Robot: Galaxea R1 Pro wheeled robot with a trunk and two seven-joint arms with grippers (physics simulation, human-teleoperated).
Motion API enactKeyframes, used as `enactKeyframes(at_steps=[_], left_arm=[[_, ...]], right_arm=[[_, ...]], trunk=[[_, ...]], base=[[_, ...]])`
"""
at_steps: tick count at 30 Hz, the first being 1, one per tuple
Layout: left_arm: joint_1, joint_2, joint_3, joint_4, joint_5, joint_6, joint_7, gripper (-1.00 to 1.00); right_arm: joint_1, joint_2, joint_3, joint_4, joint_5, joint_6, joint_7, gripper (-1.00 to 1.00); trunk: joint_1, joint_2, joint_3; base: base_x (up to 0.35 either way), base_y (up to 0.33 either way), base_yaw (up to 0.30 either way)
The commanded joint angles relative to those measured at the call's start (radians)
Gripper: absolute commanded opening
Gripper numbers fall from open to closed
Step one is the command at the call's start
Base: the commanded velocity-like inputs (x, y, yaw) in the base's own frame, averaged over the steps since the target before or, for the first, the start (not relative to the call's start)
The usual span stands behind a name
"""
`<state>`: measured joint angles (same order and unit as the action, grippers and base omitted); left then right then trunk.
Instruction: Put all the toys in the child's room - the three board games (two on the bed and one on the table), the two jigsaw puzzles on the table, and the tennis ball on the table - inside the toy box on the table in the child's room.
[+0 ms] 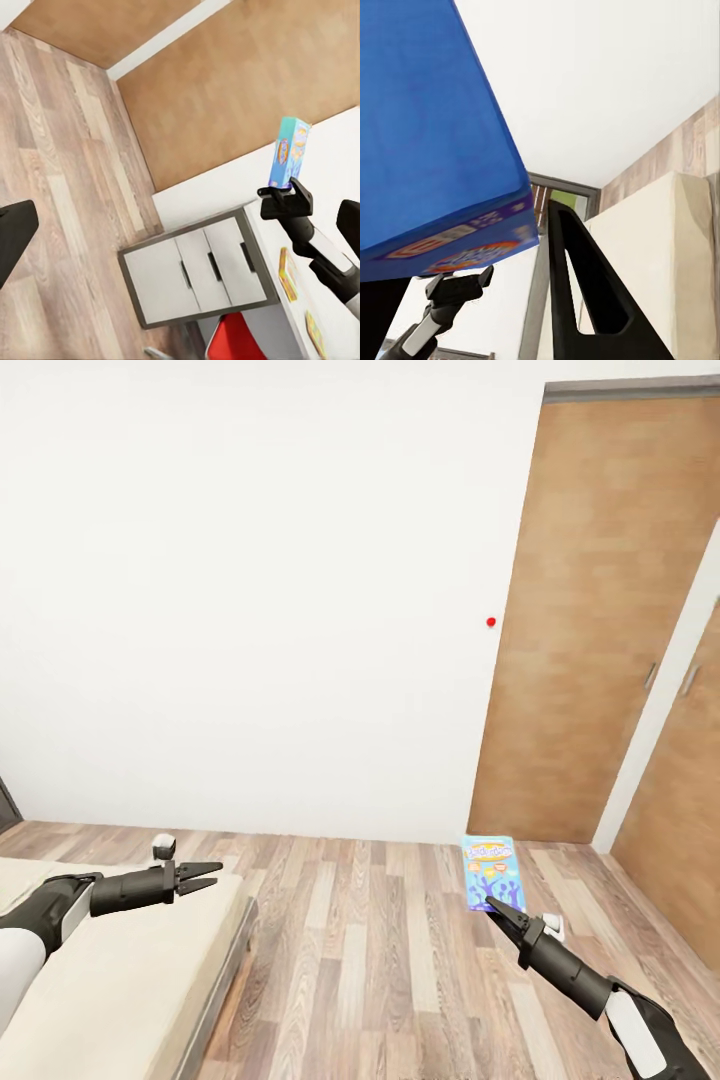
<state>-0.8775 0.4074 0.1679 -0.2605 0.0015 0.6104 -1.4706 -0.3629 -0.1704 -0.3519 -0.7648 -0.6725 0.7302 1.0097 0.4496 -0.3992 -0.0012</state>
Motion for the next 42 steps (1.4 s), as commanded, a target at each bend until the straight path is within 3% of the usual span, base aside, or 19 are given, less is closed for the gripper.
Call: enactKeyframes(at_steps=[1, 42], left_arm=[[0.0, 0.0, 0.001, 0.0, 0.0, 0.011, -0.004, 1.0], [0.0, 0.001, 0.001, 0.0, 0.0, 0.013, -0.003, 1.0]], right_arm=[[-0.001, 0.0, -0.001, 0.001, -0.004, 0.006, 0.001, -1.0], [-0.001, -0.001, -0.002, 0.001, -0.004, 0.006, 0.004, -1.0]], trunk=[[0.0, -0.001, -0.001], [0.0, -0.001, -0.001]], base=[[0.0, 0.0, -0.269], [-0.017, 0.0, -0.28]])
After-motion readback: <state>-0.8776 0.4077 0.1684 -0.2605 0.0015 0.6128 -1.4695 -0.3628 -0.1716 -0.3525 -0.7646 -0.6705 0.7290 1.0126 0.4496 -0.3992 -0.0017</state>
